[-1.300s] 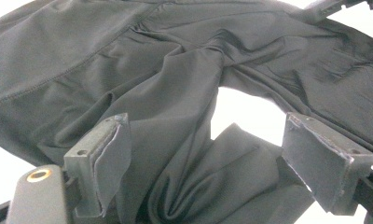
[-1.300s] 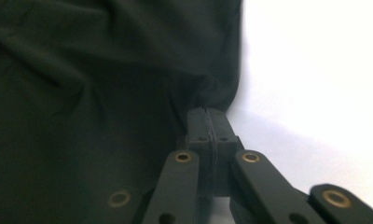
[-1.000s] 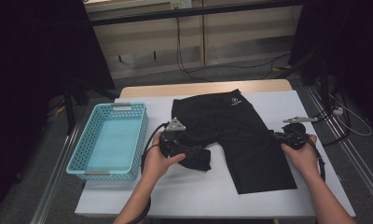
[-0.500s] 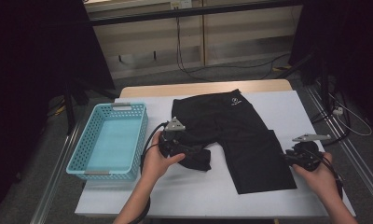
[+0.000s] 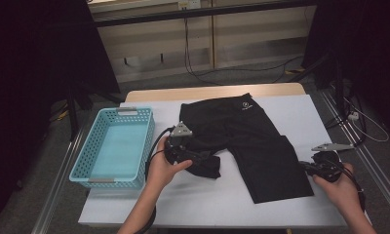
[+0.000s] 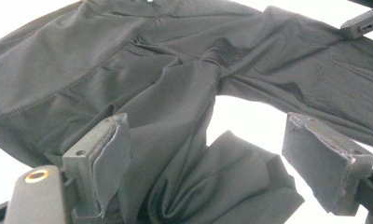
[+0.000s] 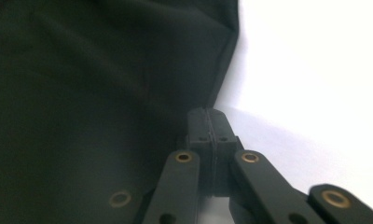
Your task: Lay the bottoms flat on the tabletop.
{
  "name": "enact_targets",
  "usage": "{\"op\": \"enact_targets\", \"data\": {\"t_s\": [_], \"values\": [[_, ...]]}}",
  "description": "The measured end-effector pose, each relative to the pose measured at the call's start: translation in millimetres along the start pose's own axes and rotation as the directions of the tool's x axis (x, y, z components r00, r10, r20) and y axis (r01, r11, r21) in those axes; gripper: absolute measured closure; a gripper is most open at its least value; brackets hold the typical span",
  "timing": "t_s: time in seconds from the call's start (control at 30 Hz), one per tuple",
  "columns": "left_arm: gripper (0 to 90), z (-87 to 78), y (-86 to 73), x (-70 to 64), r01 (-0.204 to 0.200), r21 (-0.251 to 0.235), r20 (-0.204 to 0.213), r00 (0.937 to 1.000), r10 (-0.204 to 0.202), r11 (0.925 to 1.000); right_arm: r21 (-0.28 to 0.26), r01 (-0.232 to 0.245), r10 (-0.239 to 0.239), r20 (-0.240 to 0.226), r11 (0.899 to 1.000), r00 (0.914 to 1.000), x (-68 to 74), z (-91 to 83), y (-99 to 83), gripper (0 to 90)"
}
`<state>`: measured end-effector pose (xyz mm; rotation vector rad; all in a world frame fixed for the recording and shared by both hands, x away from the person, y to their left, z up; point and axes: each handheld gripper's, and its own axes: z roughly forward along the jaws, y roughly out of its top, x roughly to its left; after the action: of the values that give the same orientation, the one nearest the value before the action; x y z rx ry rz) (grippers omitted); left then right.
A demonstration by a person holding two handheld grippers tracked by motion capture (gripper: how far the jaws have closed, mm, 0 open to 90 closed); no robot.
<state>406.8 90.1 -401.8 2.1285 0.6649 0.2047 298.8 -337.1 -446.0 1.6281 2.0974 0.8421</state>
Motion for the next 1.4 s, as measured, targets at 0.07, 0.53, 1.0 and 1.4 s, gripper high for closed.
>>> {"op": "enact_targets", "data": {"t_s": [0.07, 0.53, 1.0, 1.4], "values": [[15.9, -0.3, -0.1, 0.7, -0.001, 0.0, -0.003, 1.0, 0.001, 1.0, 0.002, -0.001, 0.001, 0.002, 1.0, 1.0, -2.2, -2.4, -3.1, 90.0], [15.7, -2.1, -0.6, 2.4, 0.01, -0.001, -0.004, 0.9999, -0.01, 0.9999, -0.073, 0.135, -0.142, -0.111, 0.988, 0.9837, 66.8, 11.2, 22.3, 60.7], [13.9, -5.7, -7.6, 8.6, 0.018, 0.024, -0.034, 0.9993, -0.017, 0.9996, -0.078, 0.261, -0.272, -0.213, 0.962, 0.9384, 136.5, 50.5, 41.8, 67.9], [13.2, -4.4, -6.1, 7.8, 0.019, 0.024, -0.028, 0.9994, -0.018, 0.9995, -0.078, 0.318, -0.327, -0.213, 0.945, 0.9205, 144.7, 49.8, 34.9, 89.8]]}}
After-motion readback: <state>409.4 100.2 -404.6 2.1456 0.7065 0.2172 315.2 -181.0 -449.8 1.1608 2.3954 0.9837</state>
